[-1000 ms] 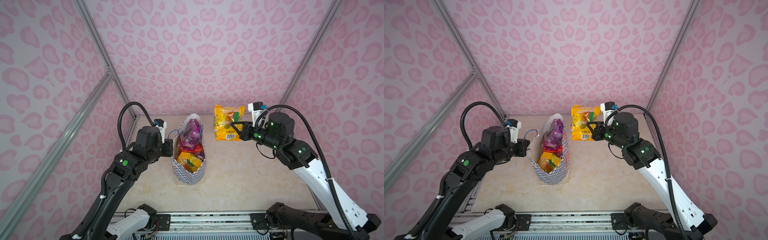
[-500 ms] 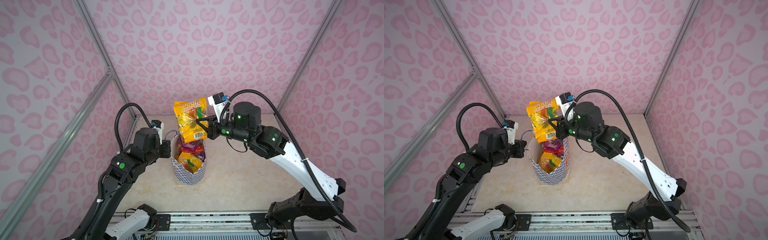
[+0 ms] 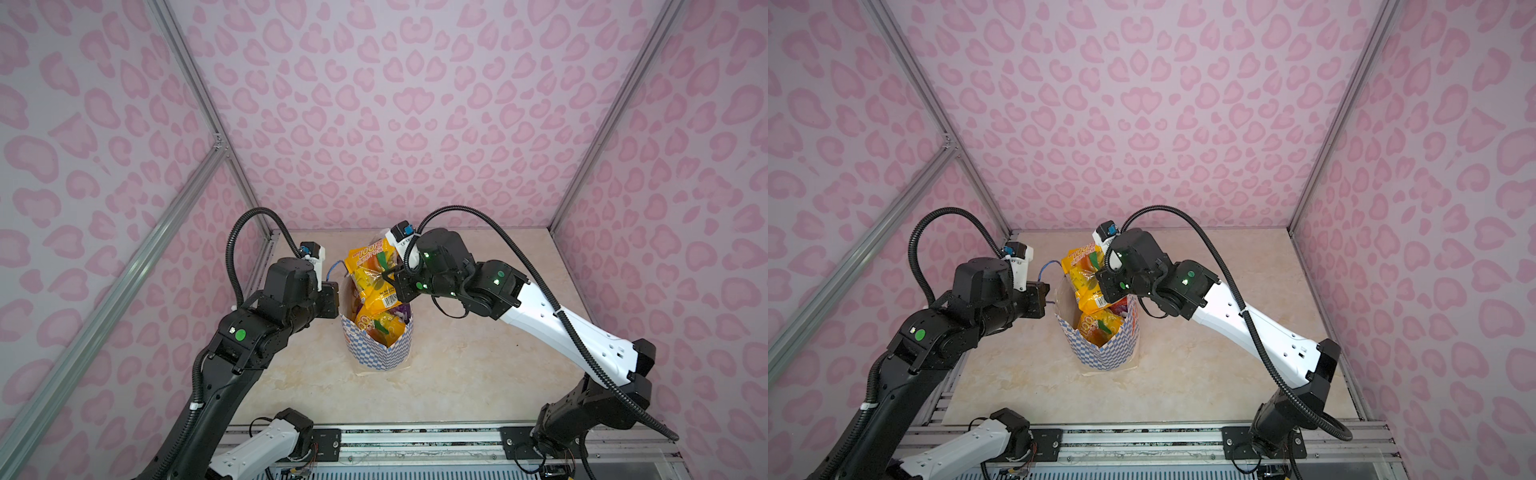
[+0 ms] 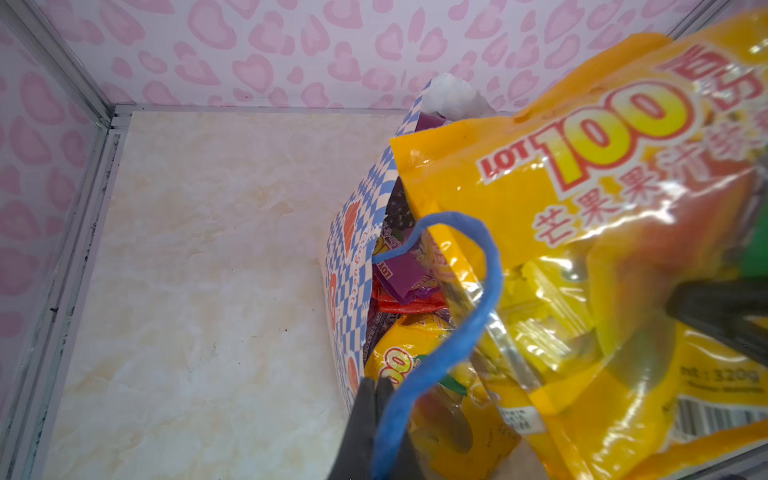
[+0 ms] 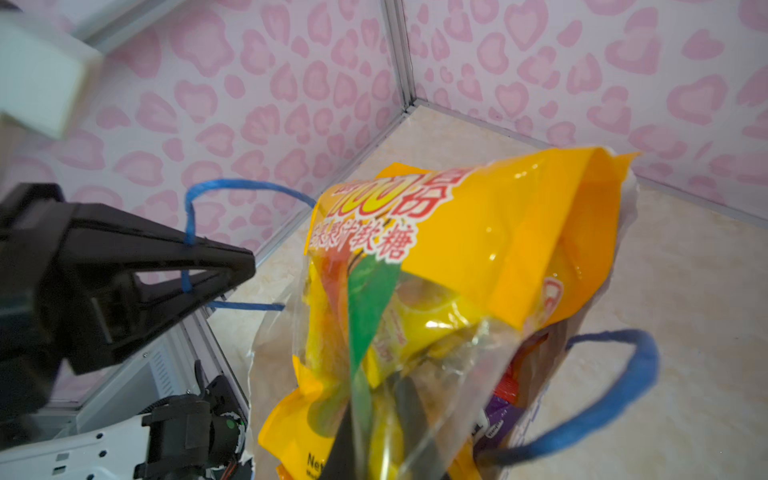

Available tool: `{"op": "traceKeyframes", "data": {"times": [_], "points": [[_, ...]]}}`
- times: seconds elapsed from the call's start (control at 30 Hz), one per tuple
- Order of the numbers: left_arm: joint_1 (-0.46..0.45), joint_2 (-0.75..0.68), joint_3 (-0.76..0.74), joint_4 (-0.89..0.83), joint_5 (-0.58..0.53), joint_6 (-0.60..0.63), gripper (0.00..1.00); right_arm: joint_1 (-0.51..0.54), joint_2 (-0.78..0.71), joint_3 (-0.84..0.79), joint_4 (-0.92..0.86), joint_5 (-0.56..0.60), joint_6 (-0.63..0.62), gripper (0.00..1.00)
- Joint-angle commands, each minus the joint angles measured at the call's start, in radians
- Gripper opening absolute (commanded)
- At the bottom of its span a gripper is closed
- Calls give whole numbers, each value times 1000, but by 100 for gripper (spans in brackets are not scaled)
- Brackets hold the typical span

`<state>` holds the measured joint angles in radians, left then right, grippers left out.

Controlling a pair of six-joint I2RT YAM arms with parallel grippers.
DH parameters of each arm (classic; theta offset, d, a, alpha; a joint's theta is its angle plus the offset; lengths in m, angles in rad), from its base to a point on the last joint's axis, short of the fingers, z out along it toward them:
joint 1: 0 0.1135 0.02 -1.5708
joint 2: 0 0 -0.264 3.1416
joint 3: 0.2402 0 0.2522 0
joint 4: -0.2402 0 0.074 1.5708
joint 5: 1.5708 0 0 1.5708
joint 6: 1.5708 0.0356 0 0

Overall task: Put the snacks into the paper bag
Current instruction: 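Lower the yellow mango pack into the bag with the right gripper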

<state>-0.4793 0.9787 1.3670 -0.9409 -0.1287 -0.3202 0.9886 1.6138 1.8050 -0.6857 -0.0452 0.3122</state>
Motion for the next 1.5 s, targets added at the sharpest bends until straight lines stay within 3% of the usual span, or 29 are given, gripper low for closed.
{"op": "traceKeyframes", "data": {"times": [0.0,0.13,0.6,0.7,0.83,0.97,1.07,1.17,1.23,1.37,1.47], "points": [[1,4,6,22,-2,5,3,24,34,21,-18,105,-54,0],[1,10,4,22,4,3,3,50,78,51,-75,160,-86,0],[1,32,30,30,6,10,3,81,207,95,-246,120,-99,0],[1,35,34,33,11,9,3,81,289,137,-301,99,-114,11],[1,40,34,37,18,5,3,92,374,312,-411,115,-156,34],[1,39,32,38,17,3,3,128,300,326,-326,96,-191,65],[1,37,30,38,11,2,3,127,225,281,-250,111,-192,80],[1,41,27,36,8,5,3,127,172,314,-244,139,-187,89],[1,44,26,39,9,3,3,127,135,328,-237,229,-172,97],[1,44,20,50,14,0,3,120,93,318,-219,550,-122,98],[1,50,20,50,20,0,3,73,95,275,-205,582,-52,98]]}}
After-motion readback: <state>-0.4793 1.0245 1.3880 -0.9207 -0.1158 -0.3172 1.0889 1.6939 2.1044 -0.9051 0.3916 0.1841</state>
